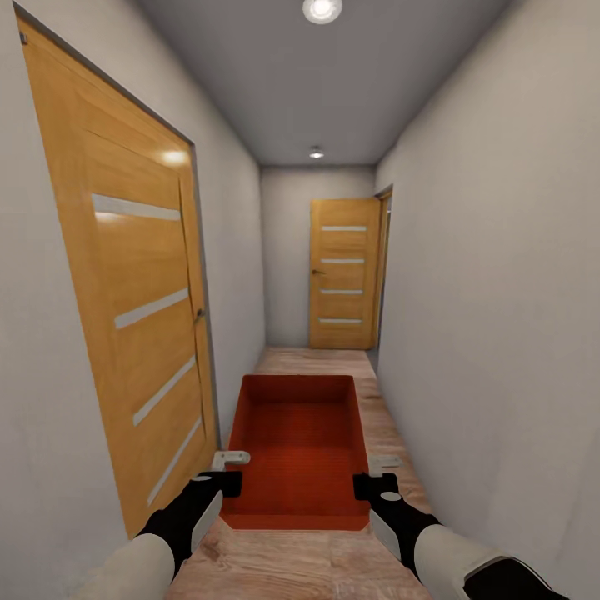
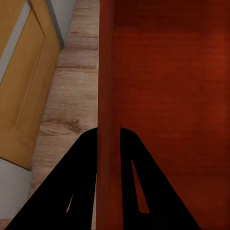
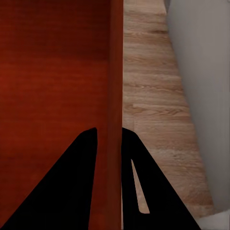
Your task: Move the two storage containers from the living room to the garage. In the garage, place one container on the floor and stack the other container on top of it (either order is fine).
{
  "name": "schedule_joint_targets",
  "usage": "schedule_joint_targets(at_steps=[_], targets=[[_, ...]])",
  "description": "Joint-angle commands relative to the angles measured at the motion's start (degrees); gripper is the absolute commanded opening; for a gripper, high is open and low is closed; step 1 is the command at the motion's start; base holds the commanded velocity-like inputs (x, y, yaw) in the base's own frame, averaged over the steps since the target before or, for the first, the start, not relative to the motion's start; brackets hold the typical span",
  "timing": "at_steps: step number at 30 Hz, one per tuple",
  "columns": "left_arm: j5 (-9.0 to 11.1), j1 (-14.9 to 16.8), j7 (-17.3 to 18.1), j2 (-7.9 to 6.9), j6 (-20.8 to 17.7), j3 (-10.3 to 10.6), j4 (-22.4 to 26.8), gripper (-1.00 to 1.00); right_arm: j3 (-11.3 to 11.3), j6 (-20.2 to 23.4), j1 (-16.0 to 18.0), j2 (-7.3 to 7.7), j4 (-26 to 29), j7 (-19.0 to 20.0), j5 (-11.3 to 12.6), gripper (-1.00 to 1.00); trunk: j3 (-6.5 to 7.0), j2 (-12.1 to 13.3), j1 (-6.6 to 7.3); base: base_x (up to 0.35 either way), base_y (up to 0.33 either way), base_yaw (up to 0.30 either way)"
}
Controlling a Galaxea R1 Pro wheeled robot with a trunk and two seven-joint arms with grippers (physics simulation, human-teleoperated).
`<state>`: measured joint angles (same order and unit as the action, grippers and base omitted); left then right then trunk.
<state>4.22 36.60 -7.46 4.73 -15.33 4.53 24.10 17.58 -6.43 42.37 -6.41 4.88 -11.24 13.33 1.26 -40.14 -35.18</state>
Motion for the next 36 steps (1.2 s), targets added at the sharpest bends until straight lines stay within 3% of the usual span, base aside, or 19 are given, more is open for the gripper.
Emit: schedule_joint_targets(at_steps=[1,26,36], targets=[[0.3,0.1,-0.7,-1.57,-0.3,-3.8,0.3,-1.00,-0.1,-0.2,0.0,0.09,0.0,0.1,0.7,-1.00,-0.01,0.0,-0.05,0.324,0.000,0.000],[0.3,0.1,-0.7,-1.57,-0.3,-3.8,0.2,-1.00,-0.1,-0.2,0.0,0.09,0.0,0.1,0.7,-1.00,-0.01,0.0,-0.05,0.324,0.000,0.000],[0.3,0.1,-0.7,-1.57,-0.3,-3.8,0.2,-1.00,-0.1,-0.2,0.0,0.00,0.0,0.1,0.7,-1.00,-0.01,0.0,-0.05,0.324,0.066,-0.150]])
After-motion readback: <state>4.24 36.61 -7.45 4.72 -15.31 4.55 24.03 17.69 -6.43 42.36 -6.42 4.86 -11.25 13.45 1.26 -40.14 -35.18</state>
